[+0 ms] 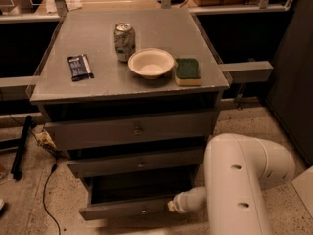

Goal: Close bottom drawer

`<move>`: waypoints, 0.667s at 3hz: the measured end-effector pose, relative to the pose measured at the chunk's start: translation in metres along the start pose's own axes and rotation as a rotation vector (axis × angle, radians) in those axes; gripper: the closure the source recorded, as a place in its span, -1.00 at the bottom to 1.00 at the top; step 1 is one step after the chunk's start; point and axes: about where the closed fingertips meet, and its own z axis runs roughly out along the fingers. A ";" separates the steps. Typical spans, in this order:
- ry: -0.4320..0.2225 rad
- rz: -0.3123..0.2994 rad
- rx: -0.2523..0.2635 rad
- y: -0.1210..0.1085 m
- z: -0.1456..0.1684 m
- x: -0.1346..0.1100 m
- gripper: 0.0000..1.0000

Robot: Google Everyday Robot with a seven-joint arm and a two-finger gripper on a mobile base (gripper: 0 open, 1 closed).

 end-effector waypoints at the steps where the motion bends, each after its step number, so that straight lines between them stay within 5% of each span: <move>1: -0.018 -0.007 0.000 0.006 -0.002 -0.005 1.00; 2: -0.018 -0.006 0.000 0.006 -0.002 -0.005 1.00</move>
Offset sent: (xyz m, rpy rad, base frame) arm 0.1404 0.0514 0.0680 0.0685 -0.2793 -0.0286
